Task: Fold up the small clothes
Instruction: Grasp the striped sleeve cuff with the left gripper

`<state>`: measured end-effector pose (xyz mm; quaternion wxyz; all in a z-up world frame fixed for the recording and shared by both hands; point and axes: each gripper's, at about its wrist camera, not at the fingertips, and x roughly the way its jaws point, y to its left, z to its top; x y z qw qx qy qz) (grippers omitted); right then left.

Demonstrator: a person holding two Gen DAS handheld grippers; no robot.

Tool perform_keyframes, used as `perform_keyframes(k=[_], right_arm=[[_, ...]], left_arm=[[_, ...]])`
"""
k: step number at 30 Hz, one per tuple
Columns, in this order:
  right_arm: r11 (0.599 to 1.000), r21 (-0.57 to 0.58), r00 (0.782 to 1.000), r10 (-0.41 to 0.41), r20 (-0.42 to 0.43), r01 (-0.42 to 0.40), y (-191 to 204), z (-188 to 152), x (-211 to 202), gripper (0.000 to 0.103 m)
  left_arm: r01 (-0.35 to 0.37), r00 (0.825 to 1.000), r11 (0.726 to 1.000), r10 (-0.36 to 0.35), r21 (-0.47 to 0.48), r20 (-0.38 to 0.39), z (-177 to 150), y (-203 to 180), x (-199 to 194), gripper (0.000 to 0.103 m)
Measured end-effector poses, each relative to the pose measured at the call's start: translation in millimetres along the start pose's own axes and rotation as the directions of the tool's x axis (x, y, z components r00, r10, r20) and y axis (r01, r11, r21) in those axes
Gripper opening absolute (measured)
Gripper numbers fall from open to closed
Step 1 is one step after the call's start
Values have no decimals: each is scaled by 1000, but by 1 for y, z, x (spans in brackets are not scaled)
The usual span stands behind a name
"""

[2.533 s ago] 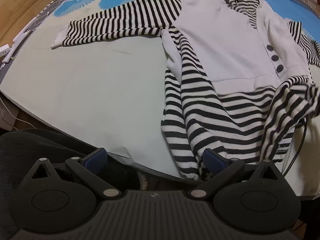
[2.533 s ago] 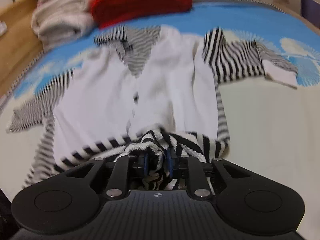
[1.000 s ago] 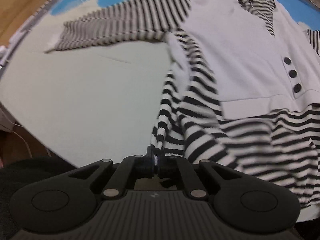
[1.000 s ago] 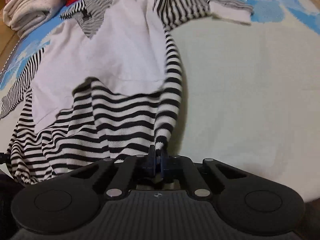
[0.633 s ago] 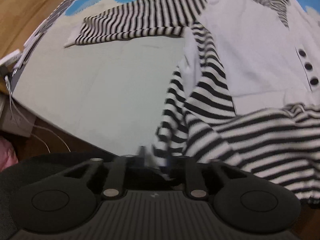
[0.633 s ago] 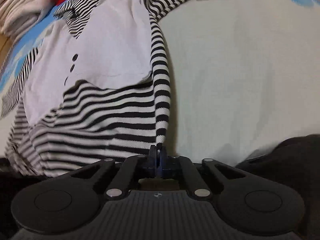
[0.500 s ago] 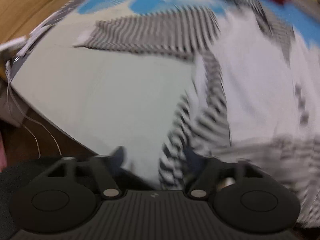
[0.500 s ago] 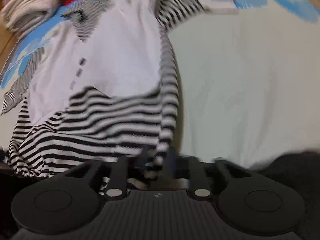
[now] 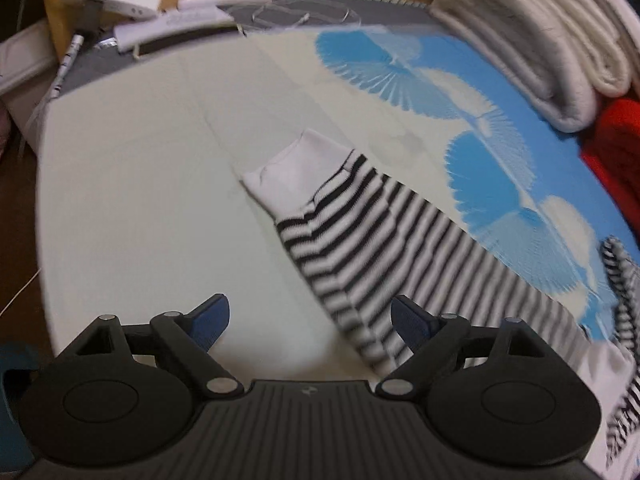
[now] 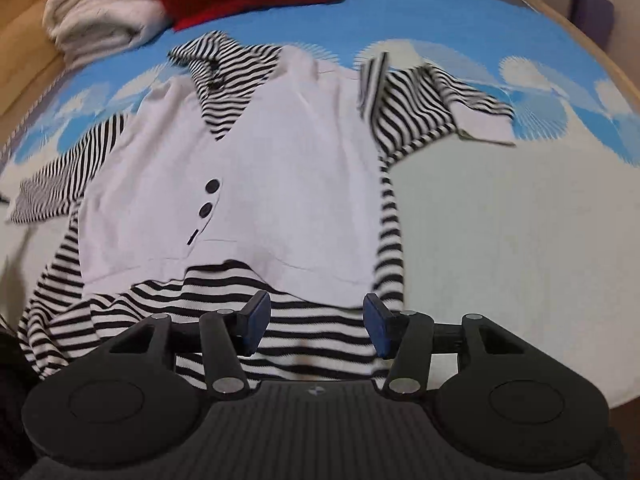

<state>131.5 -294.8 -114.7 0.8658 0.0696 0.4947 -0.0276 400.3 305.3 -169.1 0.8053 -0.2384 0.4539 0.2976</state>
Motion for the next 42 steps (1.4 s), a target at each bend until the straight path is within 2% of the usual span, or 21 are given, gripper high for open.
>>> perform_keyframes(k=[4, 5, 6, 7, 8, 9, 10, 13, 15, 19, 21, 26, 29, 31, 32, 34, 36, 38, 40, 41, 42], right_arm=[[998, -58, 1000, -5, -29, 3, 20, 9, 13, 53], [997, -75, 999, -10, -31, 7, 24, 12, 16, 53], [996, -92, 999, -14, -34, 11, 29, 15, 19, 53], [994, -105, 999, -15, -38, 11, 33, 17, 23, 53], [993, -119, 999, -15, -41, 10, 37, 19, 26, 53], [990, -139, 999, -20, -44, 14, 41, 21, 29, 53], [986, -165, 999, -28, -47, 20, 46, 22, 32, 53], [971, -237, 998, -33, -50, 20, 59, 23, 38, 53], [964, -266, 998, -34, -52, 19, 66, 22, 40, 53], [954, -300, 998, -41, -36, 29, 72, 21, 37, 53], [956, -291, 999, -35, -30, 25, 69, 20, 36, 53], [971, -237, 998, -46, -36, 36, 54, 17, 39, 53], [977, -213, 999, -35, -21, 30, 47, 15, 34, 53], [979, -203, 1000, -28, -6, 26, 42, 13, 29, 53], [980, -196, 1000, -25, 1, 25, 39, 12, 27, 53], [984, -177, 1000, -17, 15, 20, 33, 11, 24, 53], [988, -155, 999, -12, 31, 17, 25, 10, 20, 53], [991, -135, 999, -16, 41, 21, 16, 7, 17, 53], [993, -111, 999, -22, 47, 27, 5, 4, 15, 53], [995, -98, 999, -26, 45, 30, -1, 2, 15, 53], [996, -84, 999, -33, 38, 36, -8, 1, 15, 53]], left_arm=[[-59, 997, 997, 61, 57, -48, 23, -10, 45, 90], [-67, 996, 996, 70, 51, -63, 28, -10, 53, 84], [-92, 993, 995, 95, 41, -66, 31, -10, 58, 69], [-126, 990, 991, 128, 34, -59, 37, -8, 62, 62], [-160, 986, 987, 161, 23, -32, 42, -8, 63, 43], [-166, 986, 986, 167, 6, -13, 47, -6, 61, 13], [-142, 990, 990, 142, -16, -12, 53, -4, 61, 10], [-136, 990, 990, 137, -23, 46, 65, 1, 50, 7], [-186, 978, 982, 188, -29, 95, 71, 7, 40, 7], [-186, 980, 969, 195, -160, 41, 81, 49, 44, 7], [-186, 982, 972, 190, -141, 12, 77, 52, 49, 7], [-201, 975, 979, 203, -31, 89, 67, 10, 27, 7], [-109, 983, 994, 103, 26, 152, 69, -43, -11, 7], [-1, 983, 997, -12, 72, 182, 62, -88, -47, 7], [70, 977, 992, -90, 108, 193, 54, -116, -68, 7], [215, 950, 959, -249, 184, 188, 28, -166, -108, 7], [375, 898, 889, -419, 264, 134, -17, -216, -146, 7], [486, 846, 808, -530, 333, 52, -69, -254, -167, 11], [554, 815, 749, -576, 364, -57, -127, -282, -167, 49], [572, 811, 720, -570, 393, -136, -157, -294, -159, 94], [565, 821, 708, -533, 425, -204, -184, -303, -147, 101]])
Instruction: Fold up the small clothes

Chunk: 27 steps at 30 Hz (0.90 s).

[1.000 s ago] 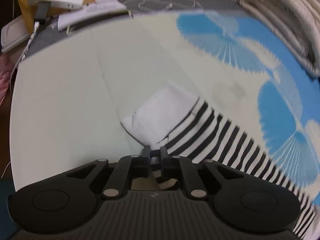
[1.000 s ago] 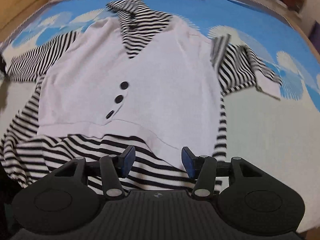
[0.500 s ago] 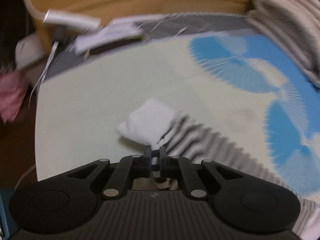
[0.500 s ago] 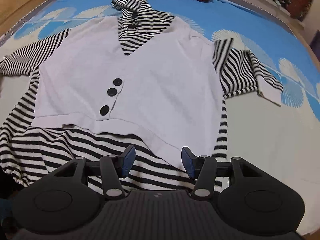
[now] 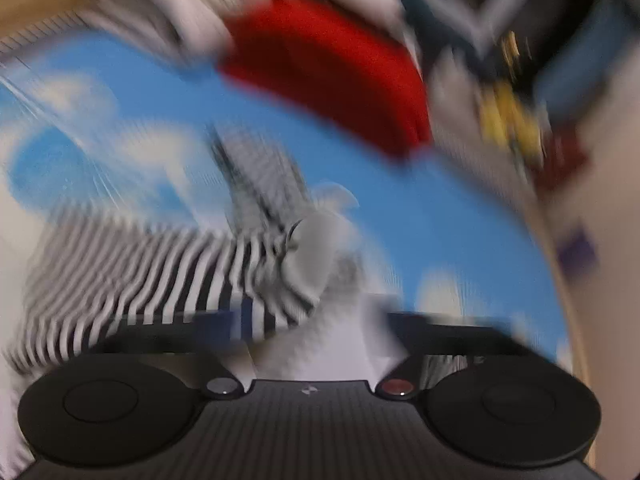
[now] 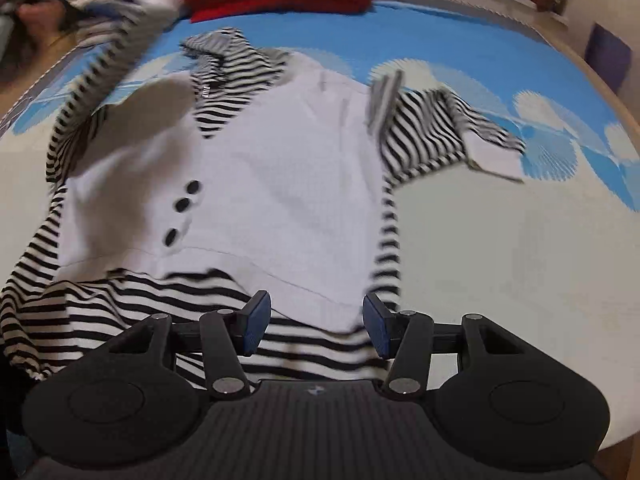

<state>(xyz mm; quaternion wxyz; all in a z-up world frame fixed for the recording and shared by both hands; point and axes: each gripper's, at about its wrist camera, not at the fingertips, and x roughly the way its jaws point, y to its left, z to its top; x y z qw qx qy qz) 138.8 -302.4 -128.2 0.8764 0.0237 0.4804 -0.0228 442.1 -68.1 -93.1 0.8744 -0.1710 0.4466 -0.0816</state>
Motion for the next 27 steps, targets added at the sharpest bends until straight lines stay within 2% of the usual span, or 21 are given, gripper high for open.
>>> perform_keyframes(k=[2, 4, 7, 9, 11, 13, 15, 17, 18, 19, 21, 23, 27], right_arm=[[1000, 26, 1000, -16, -8, 16, -12, -3, 1, 53], [999, 49, 1000, -14, -2, 14, -23, -4, 0, 53], [996, 84, 1000, 14, 25, -16, -33, 4, 1, 53], [993, 106, 997, 47, 60, -53, -34, 18, 7, 53], [986, 129, 991, 90, 102, -103, -30, 41, 15, 53], [969, 159, 975, 164, 153, -188, -22, 70, 29, 53], [948, 195, 958, 212, 195, -250, -11, 100, 51, 53], [928, 247, 949, 229, 215, -279, 1, 129, 81, 53], [917, 280, 950, 229, 213, -284, 7, 141, 97, 53], [902, 315, 950, 240, 200, -294, 13, 154, 117, 53], [881, 373, 955, 248, 162, -291, 25, 173, 152, 53], [870, 420, 966, 242, 96, -260, 36, 187, 185, 53], [880, 444, 985, 172, 35, -169, 59, 194, 230, 52]], left_arm=[[-50, 996, 997, 54, 65, -71, -35, -4, 21, 95], [-91, 989, 987, 105, 136, -105, -57, 10, 28, 95], [-195, 977, 969, 206, 152, -57, -69, 55, 17, 96], [-294, 955, 947, 296, 133, 6, -69, 88, 6, 96], [-391, 920, 916, 385, 92, 76, -61, 125, 0, 97], [-462, 884, 886, 454, 52, 112, -44, 155, 3, 97], [-540, 840, 841, 536, 38, 87, -23, 180, 16, 97], [-638, 770, 769, 638, 27, 9, -8, 203, 33, 97], [-659, 752, 752, 658, 6, -34, -1, 214, 40, 97], [-648, 761, 761, 645, -33, -66, 3, 221, 43, 97], [-587, 809, 801, 577, -120, -110, 12, 233, 44, 97], [-535, 844, 835, 525, -126, -106, 12, 235, 43, 97], [-526, 847, 849, 516, -55, -127, 16, 235, 58, 97]])
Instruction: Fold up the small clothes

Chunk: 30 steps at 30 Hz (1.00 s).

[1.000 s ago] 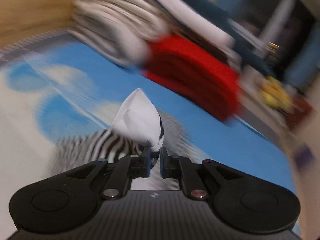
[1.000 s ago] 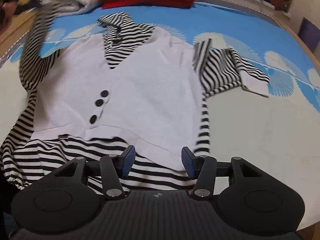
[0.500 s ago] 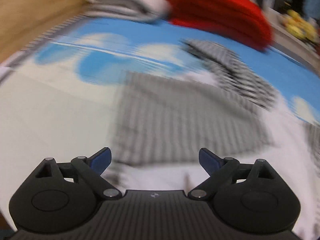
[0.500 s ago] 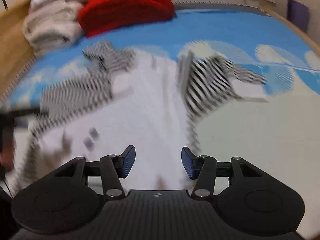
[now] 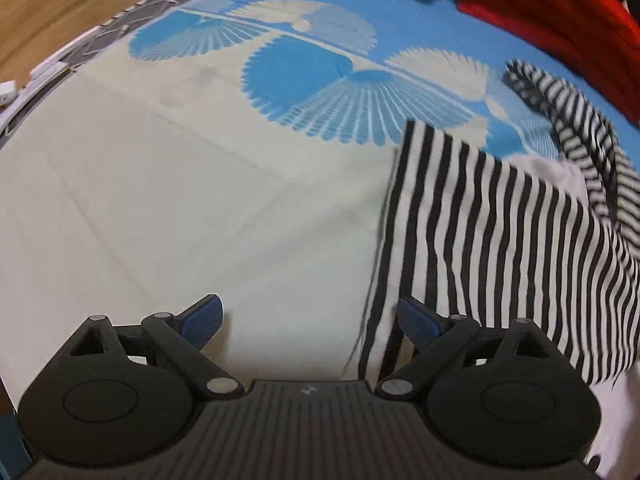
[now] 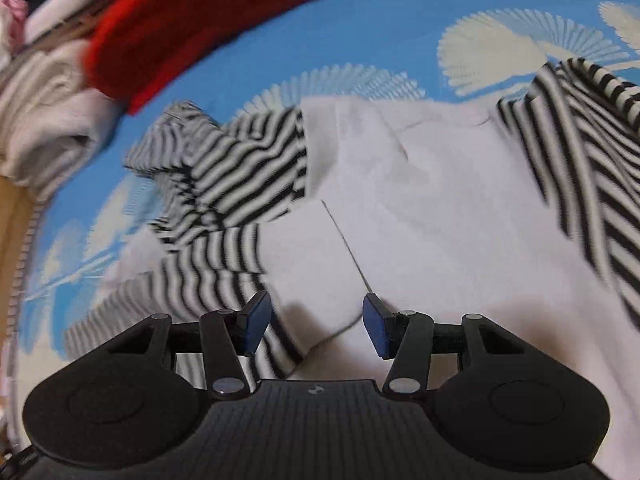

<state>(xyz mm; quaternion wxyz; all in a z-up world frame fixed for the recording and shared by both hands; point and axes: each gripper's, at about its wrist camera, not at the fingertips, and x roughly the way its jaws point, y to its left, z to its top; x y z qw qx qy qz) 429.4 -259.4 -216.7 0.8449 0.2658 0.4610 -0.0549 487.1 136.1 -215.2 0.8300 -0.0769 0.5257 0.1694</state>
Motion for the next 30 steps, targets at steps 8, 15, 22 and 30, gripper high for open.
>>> perform_keyframes(k=[8, 15, 22, 30], right_arm=[[988, -145, 979, 79, 188, -51, 31, -12, -53, 2], [988, -150, 948, 25, 317, 24, -1, -26, -111, 2], [991, -15, 987, -135, 93, 137, -56, -30, -44, 18], [971, -208, 971, -68, 230, 117, -15, -13, -59, 53]], left_arm=[[-37, 999, 998, 38, 49, -11, -18, 0, -5, 97], [-102, 995, 991, 101, 82, 22, -20, -4, -6, 97], [-113, 994, 985, 112, 127, 13, -21, -13, 1, 97], [-128, 992, 986, 127, 105, 9, -18, -9, 7, 97]])
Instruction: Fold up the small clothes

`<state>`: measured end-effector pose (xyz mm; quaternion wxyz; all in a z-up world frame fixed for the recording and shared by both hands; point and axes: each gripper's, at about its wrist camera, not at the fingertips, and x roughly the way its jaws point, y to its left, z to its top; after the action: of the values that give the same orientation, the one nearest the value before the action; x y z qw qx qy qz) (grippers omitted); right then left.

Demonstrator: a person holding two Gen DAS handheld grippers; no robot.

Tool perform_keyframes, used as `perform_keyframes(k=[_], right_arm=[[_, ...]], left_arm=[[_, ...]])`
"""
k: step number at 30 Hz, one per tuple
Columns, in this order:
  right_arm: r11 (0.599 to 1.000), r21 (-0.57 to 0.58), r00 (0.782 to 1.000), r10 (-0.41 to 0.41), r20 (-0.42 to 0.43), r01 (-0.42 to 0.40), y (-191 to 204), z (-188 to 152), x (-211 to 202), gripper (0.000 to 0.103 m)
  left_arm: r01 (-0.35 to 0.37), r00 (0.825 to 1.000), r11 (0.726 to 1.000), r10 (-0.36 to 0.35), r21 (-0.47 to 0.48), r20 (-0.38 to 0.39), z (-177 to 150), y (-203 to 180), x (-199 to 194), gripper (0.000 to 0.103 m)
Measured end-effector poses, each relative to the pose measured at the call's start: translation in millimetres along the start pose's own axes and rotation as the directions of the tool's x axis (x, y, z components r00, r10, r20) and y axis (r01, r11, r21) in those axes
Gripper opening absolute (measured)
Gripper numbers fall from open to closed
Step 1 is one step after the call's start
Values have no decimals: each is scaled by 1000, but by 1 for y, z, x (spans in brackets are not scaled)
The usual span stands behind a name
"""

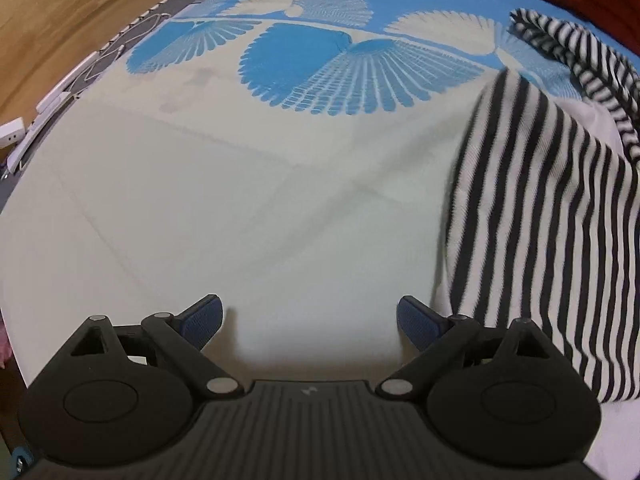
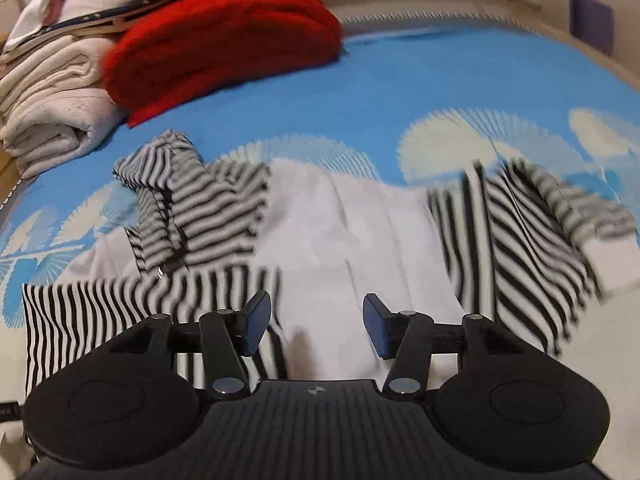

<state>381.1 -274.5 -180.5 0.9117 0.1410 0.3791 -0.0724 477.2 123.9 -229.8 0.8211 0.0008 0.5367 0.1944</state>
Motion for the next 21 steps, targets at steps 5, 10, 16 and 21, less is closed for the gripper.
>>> perform_keyframes(k=[5, 10, 16, 21], right_arm=[[991, -82, 995, 104, 1, -103, 43, 21, 16, 53], [993, -38, 993, -115, 30, 116, 30, 25, 39, 53], [992, 34, 983, -114, -146, 120, -6, 9, 75, 54], [1000, -9, 998, 7, -68, -8, 5, 7, 52, 11]], left_arm=[[-7, 1000, 996, 7, -91, 4, 9, 21, 2, 97], [17, 999, 995, -20, -102, -26, 13, 27, 7, 97], [25, 999, 997, -27, -77, -25, 9, 19, 5, 97], [14, 1000, 998, -14, -61, -9, 8, 11, 3, 97]])
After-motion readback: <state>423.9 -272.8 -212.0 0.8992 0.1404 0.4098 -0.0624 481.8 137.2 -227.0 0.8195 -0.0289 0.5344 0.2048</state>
